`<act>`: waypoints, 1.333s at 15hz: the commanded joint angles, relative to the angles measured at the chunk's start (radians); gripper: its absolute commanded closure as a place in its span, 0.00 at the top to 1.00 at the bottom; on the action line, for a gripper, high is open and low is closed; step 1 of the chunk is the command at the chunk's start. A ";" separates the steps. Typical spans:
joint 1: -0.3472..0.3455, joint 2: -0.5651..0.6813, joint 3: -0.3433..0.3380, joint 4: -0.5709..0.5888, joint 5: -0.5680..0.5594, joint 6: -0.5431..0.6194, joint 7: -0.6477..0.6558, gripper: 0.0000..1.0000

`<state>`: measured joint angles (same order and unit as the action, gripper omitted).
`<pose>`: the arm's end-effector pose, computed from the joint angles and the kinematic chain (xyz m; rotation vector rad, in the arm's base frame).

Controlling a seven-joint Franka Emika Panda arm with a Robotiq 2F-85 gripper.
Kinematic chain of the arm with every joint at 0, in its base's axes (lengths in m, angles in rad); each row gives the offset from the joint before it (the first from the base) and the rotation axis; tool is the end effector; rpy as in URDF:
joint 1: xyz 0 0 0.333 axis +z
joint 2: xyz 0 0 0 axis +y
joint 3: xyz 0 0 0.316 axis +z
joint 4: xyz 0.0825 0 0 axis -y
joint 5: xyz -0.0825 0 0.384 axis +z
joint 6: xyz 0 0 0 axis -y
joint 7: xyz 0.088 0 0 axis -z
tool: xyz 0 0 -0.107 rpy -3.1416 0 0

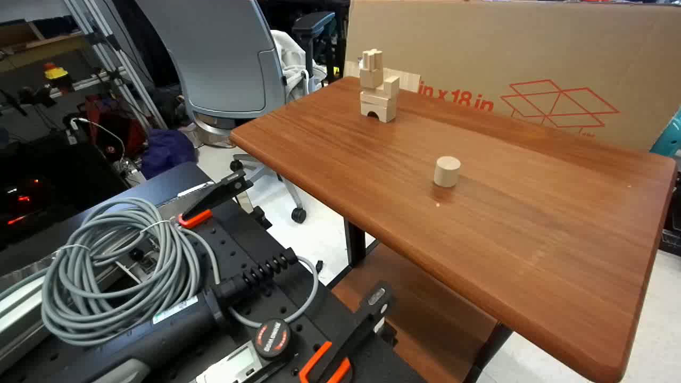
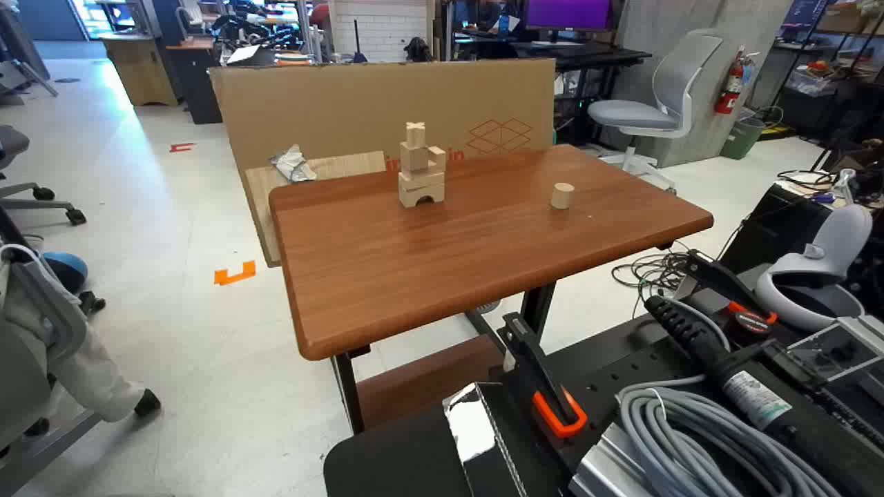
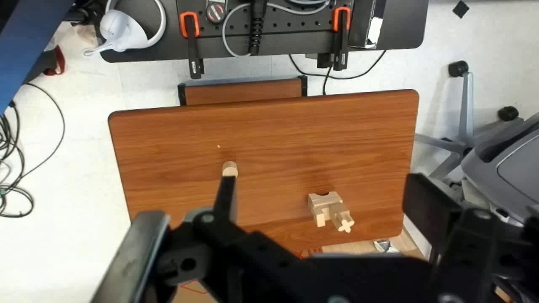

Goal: Pick up the remaining object on the table and put it on top of the other objects on the table

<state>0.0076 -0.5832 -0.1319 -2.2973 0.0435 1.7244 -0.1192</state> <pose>0.3734 -0.0511 0.5612 -3.0273 -0.0148 -0.0285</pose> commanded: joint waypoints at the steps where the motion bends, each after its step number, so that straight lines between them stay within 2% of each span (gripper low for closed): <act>1: -0.018 0.002 0.013 0.002 0.008 -0.002 -0.008 1.00; 13: -0.018 0.002 0.013 0.002 0.008 -0.001 -0.008 1.00; 20: -0.021 0.120 0.001 -0.024 -0.050 0.132 -0.075 1.00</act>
<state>0.0060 -0.5316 -0.1275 -2.3195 0.0233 1.7887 -0.1295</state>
